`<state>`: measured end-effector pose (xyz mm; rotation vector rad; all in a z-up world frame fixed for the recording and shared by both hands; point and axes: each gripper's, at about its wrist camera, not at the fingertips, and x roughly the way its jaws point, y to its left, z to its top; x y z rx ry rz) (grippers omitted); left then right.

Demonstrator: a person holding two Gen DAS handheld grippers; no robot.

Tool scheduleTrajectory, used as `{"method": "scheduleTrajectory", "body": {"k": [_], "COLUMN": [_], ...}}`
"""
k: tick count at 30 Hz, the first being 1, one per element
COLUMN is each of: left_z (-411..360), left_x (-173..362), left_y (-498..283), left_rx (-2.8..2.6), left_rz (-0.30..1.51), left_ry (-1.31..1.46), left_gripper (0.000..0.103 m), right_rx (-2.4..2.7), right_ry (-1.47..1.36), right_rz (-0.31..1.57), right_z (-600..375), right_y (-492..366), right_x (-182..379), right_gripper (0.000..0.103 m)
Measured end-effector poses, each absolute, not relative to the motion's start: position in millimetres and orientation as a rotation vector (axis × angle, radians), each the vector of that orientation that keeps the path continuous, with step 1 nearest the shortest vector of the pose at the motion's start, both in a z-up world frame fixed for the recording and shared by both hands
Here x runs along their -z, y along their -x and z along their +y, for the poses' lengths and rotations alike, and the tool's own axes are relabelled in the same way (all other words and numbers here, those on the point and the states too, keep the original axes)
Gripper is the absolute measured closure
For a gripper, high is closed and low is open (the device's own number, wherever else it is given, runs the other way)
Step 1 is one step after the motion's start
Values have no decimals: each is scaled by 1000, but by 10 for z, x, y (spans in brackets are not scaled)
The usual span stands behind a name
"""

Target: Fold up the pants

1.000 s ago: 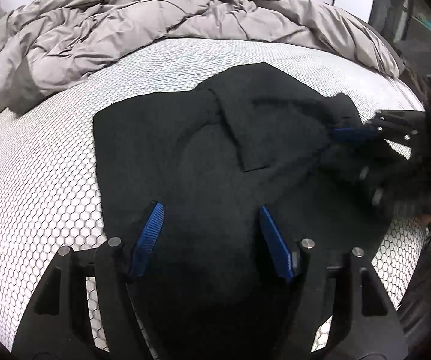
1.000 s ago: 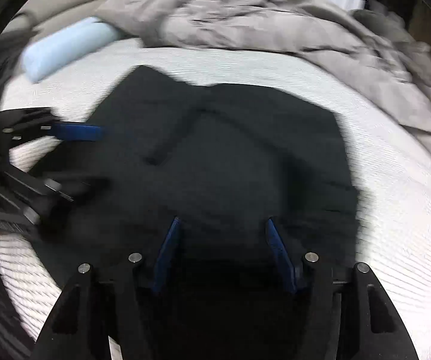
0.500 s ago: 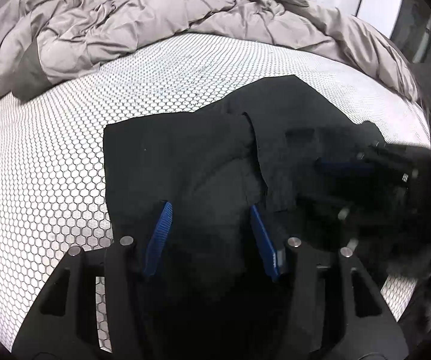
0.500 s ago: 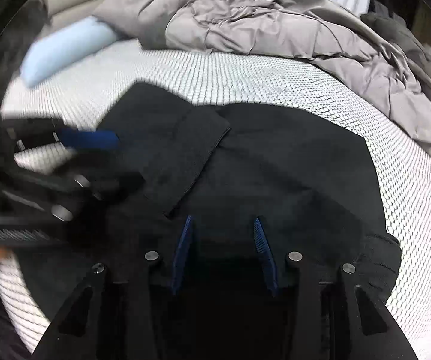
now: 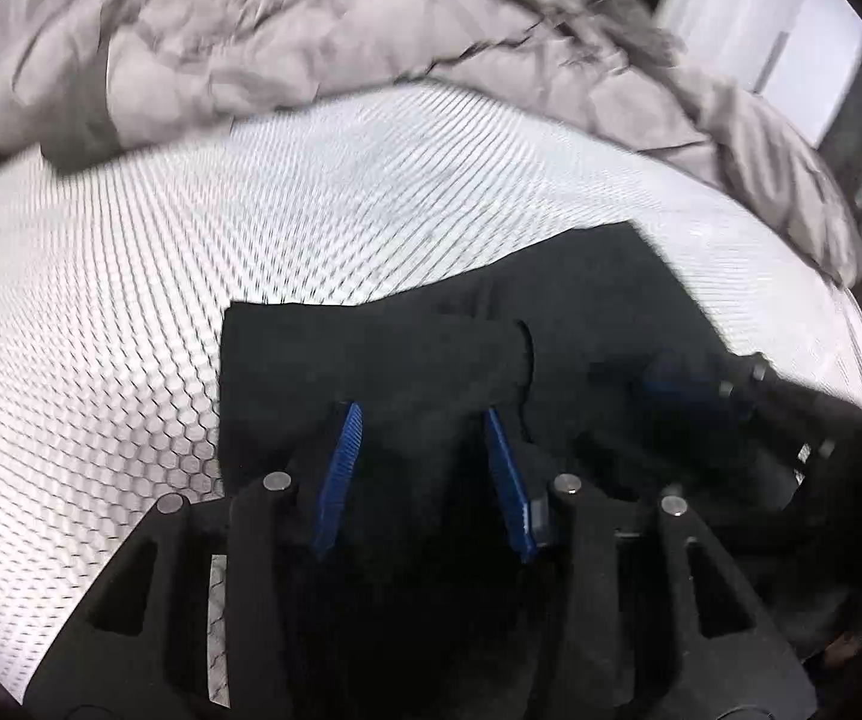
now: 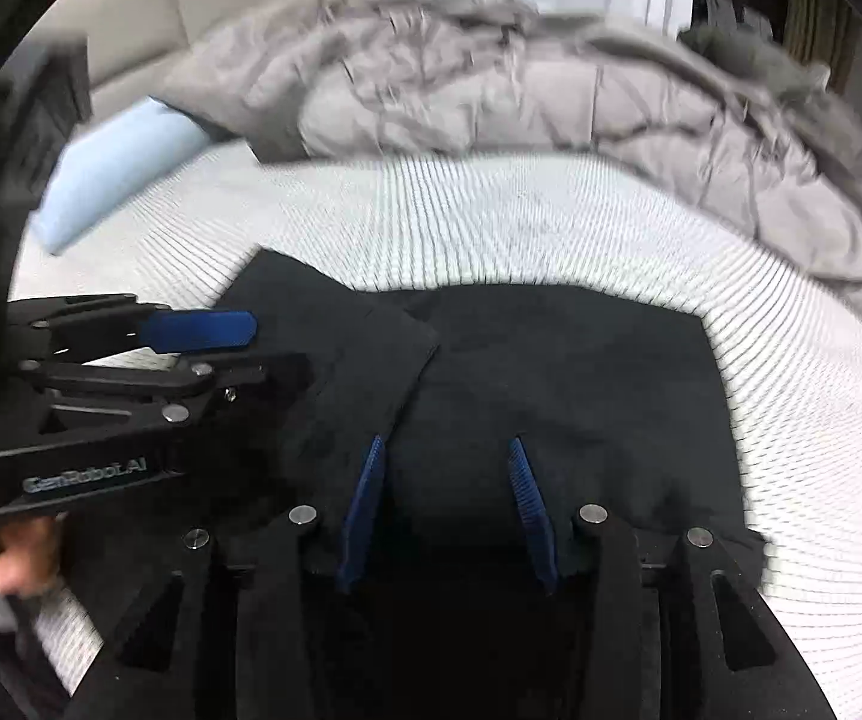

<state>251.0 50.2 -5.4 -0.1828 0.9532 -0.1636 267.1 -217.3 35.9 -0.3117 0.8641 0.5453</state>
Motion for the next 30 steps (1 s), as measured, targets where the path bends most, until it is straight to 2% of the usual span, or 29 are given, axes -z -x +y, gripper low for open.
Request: {"method": "scheduleTrajectory", "body": {"k": [1,6,14,18,20,22,25,30], "left_z": [487,422,549,485,472,454,495,404], "left_x": [96,91,-341,-23,77,43,15,-208], "left_y": [-2530,-2419,-2287,-2579,-2638,-2603,-2485,-1937], "left_rx": [168,170,214,153,140,145,97,179], "left_rz": [958,925,813,923,926,915,916,856], "left_ry": [166,41,202,199,176,133,100,113], "left_gripper": [63,63,64,64,65,68,68,68], "right_rx": [-522,-359,-557,-540,-521,-511,-382,-465], "right_ry": [347,527,332,270,273,354,482,361], "right_rz": [908,861,832,845,911,882,848,824], "right_z": [-2141,-2459,-2599,-2486,-2387,-2339,-2491,-2776], "right_y": [-2741,-2724,-2560,-2806,-2948,-2863,-2721,-2518], "right_x": [-229,-156,-386,-242,-48,19,-10,-223], "right_gripper": [59,57,55,55,56,55,56,56]}}
